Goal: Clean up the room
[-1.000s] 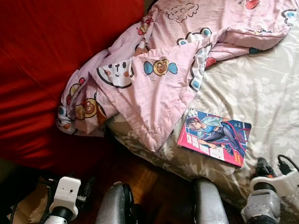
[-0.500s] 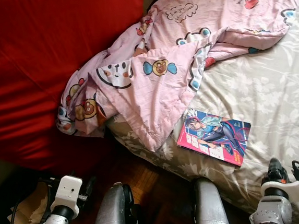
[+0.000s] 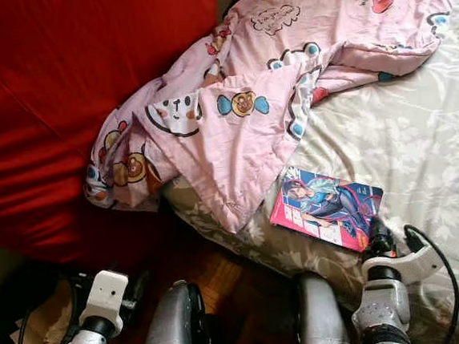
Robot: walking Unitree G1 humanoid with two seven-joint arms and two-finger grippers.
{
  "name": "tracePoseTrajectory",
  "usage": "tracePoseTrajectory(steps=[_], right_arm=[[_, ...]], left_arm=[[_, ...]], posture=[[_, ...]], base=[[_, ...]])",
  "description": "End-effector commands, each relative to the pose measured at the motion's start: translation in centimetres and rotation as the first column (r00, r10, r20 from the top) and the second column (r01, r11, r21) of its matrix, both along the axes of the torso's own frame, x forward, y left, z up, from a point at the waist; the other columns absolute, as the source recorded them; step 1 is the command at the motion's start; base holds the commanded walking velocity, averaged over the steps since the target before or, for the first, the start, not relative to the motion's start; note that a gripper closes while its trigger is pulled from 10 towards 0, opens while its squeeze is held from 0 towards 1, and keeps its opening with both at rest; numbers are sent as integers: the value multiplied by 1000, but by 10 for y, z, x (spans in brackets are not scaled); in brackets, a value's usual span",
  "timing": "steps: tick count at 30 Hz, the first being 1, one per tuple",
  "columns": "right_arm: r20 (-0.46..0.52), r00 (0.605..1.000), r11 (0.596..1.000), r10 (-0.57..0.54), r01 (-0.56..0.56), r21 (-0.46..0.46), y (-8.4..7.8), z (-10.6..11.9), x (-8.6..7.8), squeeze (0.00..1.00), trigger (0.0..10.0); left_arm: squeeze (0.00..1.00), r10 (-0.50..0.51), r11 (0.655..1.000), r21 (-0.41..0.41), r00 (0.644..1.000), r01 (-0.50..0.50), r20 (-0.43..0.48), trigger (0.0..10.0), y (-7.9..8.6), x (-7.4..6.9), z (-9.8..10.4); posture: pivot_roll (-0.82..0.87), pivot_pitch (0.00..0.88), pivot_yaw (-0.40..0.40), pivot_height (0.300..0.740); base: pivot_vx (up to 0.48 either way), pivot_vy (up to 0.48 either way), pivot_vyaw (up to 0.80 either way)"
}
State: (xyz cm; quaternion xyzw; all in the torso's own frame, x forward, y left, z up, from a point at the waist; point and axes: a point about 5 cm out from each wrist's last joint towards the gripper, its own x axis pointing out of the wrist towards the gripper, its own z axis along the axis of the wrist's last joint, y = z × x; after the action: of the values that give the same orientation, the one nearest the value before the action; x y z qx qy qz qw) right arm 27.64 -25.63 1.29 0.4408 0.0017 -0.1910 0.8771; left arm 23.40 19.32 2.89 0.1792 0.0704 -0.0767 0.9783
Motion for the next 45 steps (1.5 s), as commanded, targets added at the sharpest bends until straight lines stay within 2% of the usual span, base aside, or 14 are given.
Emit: tracePoseTrajectory(steps=[1, 7, 19, 24, 29, 31, 37, 40, 45], right_arm=[[-63, 997, 999, 42, -40, 36, 12, -13, -6, 0, 10000], [-110, 992, 997, 57, -51, 49, 19, -18, -7, 0, 10000], [-115, 993, 997, 7, 2, 78, 12, -23, -14, 0, 10000], [-105, 994, 995, -32, 42, 95, 7, -28, -23, 0, 10000], [-110, 994, 994, -23, 35, 105, 7, -31, -27, 0, 10000], [-111, 994, 993, 2, 11, 116, 9, -33, -29, 0, 10000], [-193, 965, 970, 177, -139, 197, 38, -50, -36, 0, 10000], [-193, 959, 954, 209, -157, 254, 47, -53, -36, 0, 10000], [-202, 957, 945, 210, -145, 293, 50, -54, -36, 0, 10000]], left_arm=[[0, 12, 999, 38, 999, -10, -45, 10000, 7, -10, -9], [0, 14, 999, 44, 999, -12, -41, 10000, 9, -10, -8], [0, 7, 998, 58, 999, -4, -46, 10000, 10, -14, -9], [0, -18, 997, 80, 999, 21, -46, 10000, 8, -16, -9], [0, -19, 996, 82, 999, 23, -48, 10000, 8, -17, -9], [0, -20, 996, 84, 999, 24, -49, 10000, 7, -17, -9], [0, -46, 993, 109, 998, 51, -45, 10000, 5, -17, -9], [0, -44, 992, 119, 998, 49, -40, 10000, 6, -17, -7], [0, -42, 991, 125, 998, 46, -37, 10000, 7, -17, -7]], posture=[[19, 281, 158, 605], [35, 285, 161, 605], [39, 298, 163, 605], [42, 303, 164, 605], [40, 306, 163, 605], [41, 306, 163, 605], [49, 307, 166, 605], [61, 306, 169, 605], [71, 305, 172, 605]], base=[[0, 0, 0], [0, 0, 0], [0, 0, 0], [0, 0, 0], [0, 0, 0], [0, 0, 0], [0, 0, 0], [0, 0, 0], [0, 0, 0]])
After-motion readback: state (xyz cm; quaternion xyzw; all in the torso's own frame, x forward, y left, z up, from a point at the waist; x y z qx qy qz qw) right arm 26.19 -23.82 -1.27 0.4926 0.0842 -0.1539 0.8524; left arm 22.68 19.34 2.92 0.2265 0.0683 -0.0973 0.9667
